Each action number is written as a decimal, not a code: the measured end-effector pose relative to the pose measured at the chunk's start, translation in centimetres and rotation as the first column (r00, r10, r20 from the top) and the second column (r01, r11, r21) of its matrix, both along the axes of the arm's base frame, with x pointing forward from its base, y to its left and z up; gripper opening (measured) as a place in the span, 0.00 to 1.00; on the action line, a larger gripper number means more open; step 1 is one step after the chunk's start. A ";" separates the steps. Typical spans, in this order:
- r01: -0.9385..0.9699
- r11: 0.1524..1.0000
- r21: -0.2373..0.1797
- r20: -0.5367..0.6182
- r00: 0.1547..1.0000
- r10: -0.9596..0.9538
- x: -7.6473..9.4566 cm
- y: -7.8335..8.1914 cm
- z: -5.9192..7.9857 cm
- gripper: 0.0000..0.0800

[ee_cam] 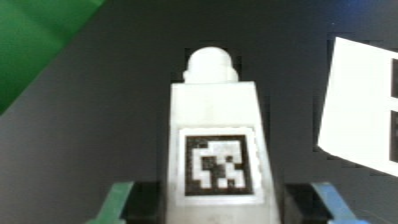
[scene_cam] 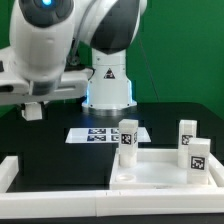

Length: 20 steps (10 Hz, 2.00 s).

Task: Assemble square table

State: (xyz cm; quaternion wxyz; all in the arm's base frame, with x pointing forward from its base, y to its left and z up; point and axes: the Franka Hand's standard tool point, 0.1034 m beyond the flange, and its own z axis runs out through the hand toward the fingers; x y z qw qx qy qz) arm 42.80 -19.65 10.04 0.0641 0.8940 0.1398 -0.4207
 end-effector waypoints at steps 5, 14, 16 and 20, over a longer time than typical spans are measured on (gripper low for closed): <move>0.038 0.998 0.046 0.278 0.959 -0.049 2.9 4.1 2.2 0.36; 0.055 0.989 0.141 0.746 0.650 -0.142 10.5 10.3 6.5 0.36; 0.056 0.983 0.177 0.808 0.562 -0.178 12.1 12.4 6.5 0.36; 0.085 0.972 0.217 0.930 0.285 -0.233 16.9 17.7 6.1 0.36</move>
Offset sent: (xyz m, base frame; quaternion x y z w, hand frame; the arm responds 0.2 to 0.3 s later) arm -0.0023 0.0461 0.0250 0.0476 0.0782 0.0562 0.9942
